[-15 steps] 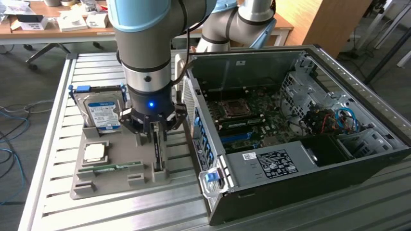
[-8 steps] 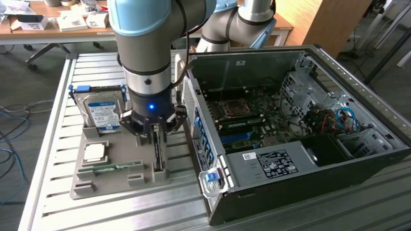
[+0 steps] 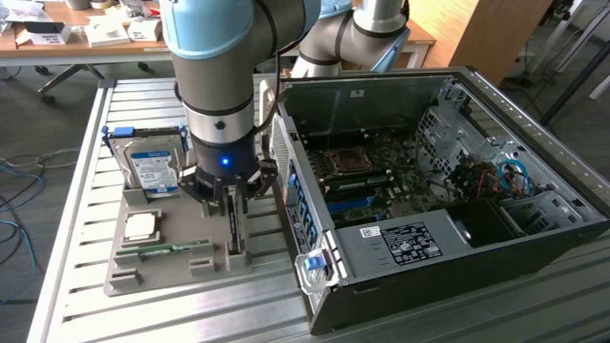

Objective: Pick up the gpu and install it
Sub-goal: 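Pick up the gpu and move the gpu toward the slot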

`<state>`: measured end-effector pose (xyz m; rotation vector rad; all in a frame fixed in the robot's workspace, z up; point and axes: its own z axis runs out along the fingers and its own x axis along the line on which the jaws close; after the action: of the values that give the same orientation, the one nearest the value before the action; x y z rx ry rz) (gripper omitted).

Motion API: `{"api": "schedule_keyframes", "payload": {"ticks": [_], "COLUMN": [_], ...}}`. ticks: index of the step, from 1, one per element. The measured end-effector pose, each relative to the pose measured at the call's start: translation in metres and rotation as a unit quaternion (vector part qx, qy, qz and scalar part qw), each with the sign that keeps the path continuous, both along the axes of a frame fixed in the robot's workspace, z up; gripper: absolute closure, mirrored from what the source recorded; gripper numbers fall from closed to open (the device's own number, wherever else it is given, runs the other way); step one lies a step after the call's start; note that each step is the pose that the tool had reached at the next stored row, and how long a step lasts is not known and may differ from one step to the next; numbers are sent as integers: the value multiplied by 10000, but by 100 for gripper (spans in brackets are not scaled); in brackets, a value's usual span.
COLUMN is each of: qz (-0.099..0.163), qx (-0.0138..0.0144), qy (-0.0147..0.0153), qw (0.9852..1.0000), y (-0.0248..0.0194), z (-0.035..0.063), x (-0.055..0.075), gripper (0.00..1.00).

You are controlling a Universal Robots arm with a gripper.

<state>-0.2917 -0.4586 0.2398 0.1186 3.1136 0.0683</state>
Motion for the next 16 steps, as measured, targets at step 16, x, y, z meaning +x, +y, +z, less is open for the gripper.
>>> {"api": "schedule_keyframes", "payload": {"ticks": [16], "qz": [0], "qx": [-3], "qy": [1], "qw": [10000], "y": [0], "z": [-69], "x": [-16], "gripper": [58]}}
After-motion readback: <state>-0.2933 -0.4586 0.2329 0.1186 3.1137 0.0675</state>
